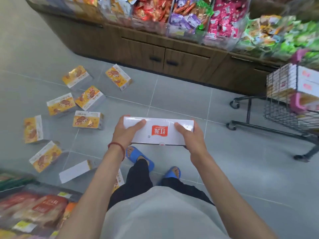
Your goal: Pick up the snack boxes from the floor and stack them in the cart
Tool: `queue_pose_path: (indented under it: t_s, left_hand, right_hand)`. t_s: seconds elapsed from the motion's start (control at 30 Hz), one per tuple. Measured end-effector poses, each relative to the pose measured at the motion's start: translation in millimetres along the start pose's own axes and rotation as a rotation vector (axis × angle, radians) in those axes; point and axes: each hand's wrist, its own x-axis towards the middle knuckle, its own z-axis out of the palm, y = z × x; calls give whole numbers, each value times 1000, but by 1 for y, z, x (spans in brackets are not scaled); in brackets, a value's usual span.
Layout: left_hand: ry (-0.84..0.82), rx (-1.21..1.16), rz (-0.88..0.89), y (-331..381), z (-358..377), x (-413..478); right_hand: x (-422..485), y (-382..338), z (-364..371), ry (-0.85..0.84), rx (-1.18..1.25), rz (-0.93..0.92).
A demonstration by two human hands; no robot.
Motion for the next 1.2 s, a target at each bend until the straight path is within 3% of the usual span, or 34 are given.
queue_pose_path:
  t_s: [0.37, 0.87, 1.03, 1.2]
  left_hand:
    - [-260, 227, 88, 44, 172, -38]
    - [-608, 574, 356, 167, 416, 3]
    - [-629, 662, 488, 199, 490, -4]
    - [-651, 633, 505, 217, 564, -33]
  right_hand:
    - [6, 11, -156, 278, 277, -6]
    - [82, -74, -307, 635, 552, -14]
    - [95, -93, -361, 741, 608, -62]
    - [115, -105, -430, 803, 628, -145]
